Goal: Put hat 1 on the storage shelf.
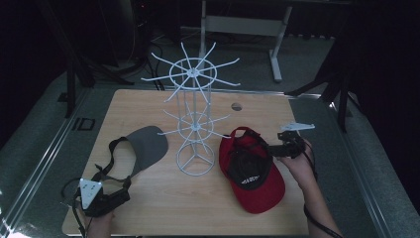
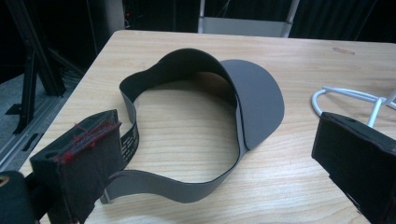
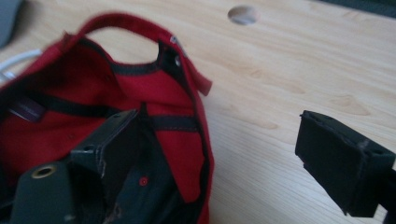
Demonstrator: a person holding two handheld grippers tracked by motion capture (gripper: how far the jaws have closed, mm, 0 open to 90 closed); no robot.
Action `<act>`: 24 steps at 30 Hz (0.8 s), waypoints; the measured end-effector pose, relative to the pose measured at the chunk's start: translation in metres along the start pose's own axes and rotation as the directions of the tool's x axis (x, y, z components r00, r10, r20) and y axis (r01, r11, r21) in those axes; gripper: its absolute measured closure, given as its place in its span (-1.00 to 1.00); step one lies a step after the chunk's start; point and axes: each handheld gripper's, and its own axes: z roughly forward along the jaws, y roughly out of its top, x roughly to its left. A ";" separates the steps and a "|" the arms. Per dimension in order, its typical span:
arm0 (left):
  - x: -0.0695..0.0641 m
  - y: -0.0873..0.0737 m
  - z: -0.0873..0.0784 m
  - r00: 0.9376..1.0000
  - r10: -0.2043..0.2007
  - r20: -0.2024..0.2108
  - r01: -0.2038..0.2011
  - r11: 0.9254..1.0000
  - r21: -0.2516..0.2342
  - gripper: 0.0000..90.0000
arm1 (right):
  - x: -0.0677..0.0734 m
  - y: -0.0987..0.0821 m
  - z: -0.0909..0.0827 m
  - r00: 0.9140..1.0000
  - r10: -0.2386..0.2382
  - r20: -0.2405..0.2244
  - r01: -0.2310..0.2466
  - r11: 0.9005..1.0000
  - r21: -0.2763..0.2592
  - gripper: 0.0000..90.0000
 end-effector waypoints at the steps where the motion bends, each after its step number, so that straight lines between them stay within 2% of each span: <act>1: 0.000 0.000 0.000 1.000 -0.002 0.004 0.002 1.000 0.000 -0.96 | 0.000 0.000 0.000 1.000 0.000 0.000 0.000 1.000 0.000 -0.66; 2: 0.000 0.000 0.000 1.000 -0.002 0.006 0.002 1.000 -0.001 -0.96 | 0.002 0.000 0.009 1.000 -0.024 0.000 0.024 0.999 0.027 -0.59; 3: 0.000 0.000 0.000 1.000 0.000 0.006 0.000 1.000 0.000 -0.96 | 0.002 0.000 0.009 1.000 -0.024 0.000 0.024 0.999 0.027 -0.59; 4: -0.001 0.000 0.000 1.000 0.005 0.010 -0.005 1.000 -0.001 -0.96 | 0.006 0.000 0.017 0.997 -0.077 0.014 0.076 0.995 0.063 -0.50; 12: -0.001 0.000 0.001 1.000 0.003 0.029 -0.004 1.000 0.006 -0.96 | 0.017 -0.003 0.039 0.990 -0.136 0.043 0.130 0.984 0.119 -0.38; 15: -0.001 -0.001 0.001 0.999 -0.001 0.032 0.001 1.000 0.008 -0.96 | 0.021 -0.006 0.047 0.985 -0.169 0.047 0.160 0.975 0.152 -0.33; 19: 0.000 -0.001 0.001 1.000 -0.003 0.031 0.003 1.000 0.012 -0.96 | 0.026 -0.010 0.057 0.975 -0.214 0.058 0.198 0.958 0.209 -0.31; 20: 0.000 -0.001 0.001 1.000 -0.004 0.031 0.003 1.000 0.013 -0.96 | 0.027 -0.011 0.058 0.971 -0.229 0.065 0.210 0.953 0.220 -0.22; 24: 0.000 -0.001 0.002 0.999 -0.006 0.032 0.005 1.000 0.016 -0.96 | 0.028 -0.014 0.060 0.965 -0.257 0.047 0.239 0.940 0.245 0.14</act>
